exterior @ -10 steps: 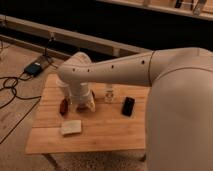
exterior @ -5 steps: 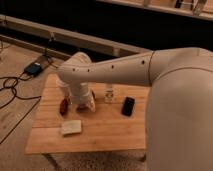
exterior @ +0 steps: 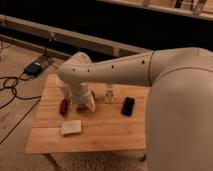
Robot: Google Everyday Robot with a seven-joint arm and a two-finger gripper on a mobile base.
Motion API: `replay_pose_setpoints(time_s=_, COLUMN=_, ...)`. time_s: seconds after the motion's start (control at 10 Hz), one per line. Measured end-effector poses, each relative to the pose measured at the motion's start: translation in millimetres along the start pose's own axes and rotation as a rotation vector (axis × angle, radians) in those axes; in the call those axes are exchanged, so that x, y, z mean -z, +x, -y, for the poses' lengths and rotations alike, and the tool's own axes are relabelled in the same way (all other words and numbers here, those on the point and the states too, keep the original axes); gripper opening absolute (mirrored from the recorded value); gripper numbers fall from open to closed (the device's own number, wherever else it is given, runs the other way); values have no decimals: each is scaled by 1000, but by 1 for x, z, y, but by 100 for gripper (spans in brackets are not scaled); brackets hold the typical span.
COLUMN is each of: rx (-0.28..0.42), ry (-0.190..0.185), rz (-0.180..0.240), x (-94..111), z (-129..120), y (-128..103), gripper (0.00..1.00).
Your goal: Push the ceramic bowl across the table
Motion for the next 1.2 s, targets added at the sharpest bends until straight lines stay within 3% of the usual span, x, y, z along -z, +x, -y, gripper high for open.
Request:
replay_pose_setpoints(time_s=0.9, rx=1, ry=0, rz=1, x=0, z=0, y=0, gripper=65)
replay_pose_setpoints(time_s=1.2, rx=50, ry=25, rz=-8, x=-20, z=6, y=0, gripper=65)
